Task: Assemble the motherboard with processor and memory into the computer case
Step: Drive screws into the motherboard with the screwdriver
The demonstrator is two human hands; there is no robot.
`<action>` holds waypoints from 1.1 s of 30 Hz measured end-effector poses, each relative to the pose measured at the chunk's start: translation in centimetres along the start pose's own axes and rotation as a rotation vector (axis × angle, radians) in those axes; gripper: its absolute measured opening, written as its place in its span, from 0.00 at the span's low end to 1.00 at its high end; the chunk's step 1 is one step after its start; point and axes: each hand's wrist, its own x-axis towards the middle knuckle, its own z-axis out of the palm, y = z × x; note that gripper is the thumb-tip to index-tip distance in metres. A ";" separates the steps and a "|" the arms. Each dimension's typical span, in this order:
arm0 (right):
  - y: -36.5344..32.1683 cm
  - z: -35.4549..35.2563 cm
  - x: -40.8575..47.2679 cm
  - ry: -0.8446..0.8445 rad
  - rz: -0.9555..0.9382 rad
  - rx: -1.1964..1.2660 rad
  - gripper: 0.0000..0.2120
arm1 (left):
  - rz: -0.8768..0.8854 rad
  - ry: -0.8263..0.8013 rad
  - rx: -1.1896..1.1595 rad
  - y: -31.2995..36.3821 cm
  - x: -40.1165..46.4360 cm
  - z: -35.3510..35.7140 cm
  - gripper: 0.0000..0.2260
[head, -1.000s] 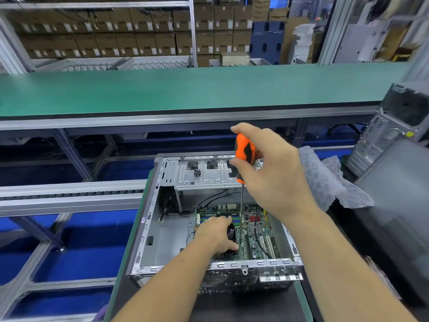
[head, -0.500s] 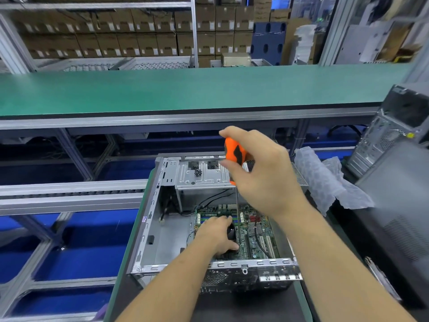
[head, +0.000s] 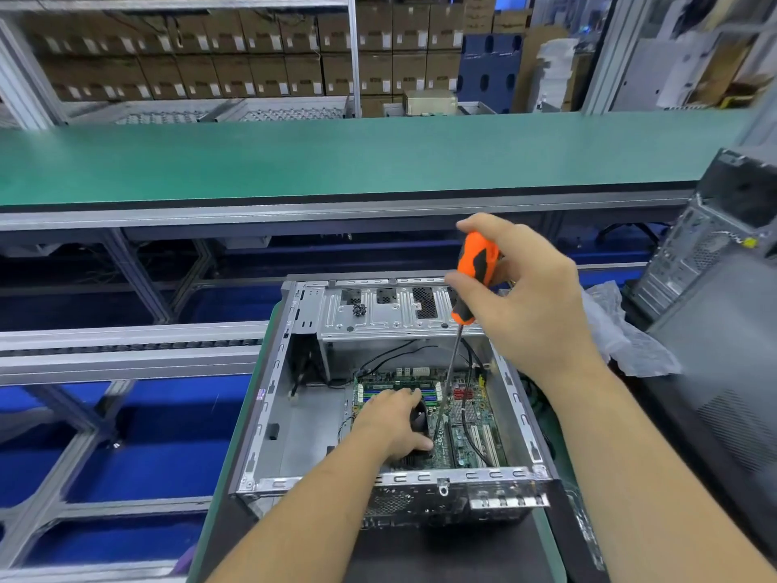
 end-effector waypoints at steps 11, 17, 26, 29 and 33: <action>0.1 -0.3 0.5 0.167 0.112 0.007 0.13 | 0.003 0.002 0.046 0.4 -0.4 -0.2 0.42; -1.0 -0.2 0.8 -0.065 0.069 0.303 0.12 | 0.013 -0.002 0.095 0.9 -0.9 -0.6 0.41; -0.4 -0.9 1.6 -0.171 0.176 0.442 0.19 | -0.012 -0.004 0.112 1.3 -1.0 -0.8 0.41; -0.3 0.5 1.1 0.134 0.046 -0.015 0.12 | -0.019 -0.006 0.106 1.3 -1.0 -0.8 0.40; 0.2 0.1 1.2 -0.018 0.078 0.104 0.17 | -0.035 -0.007 0.070 1.2 -0.9 -0.7 0.39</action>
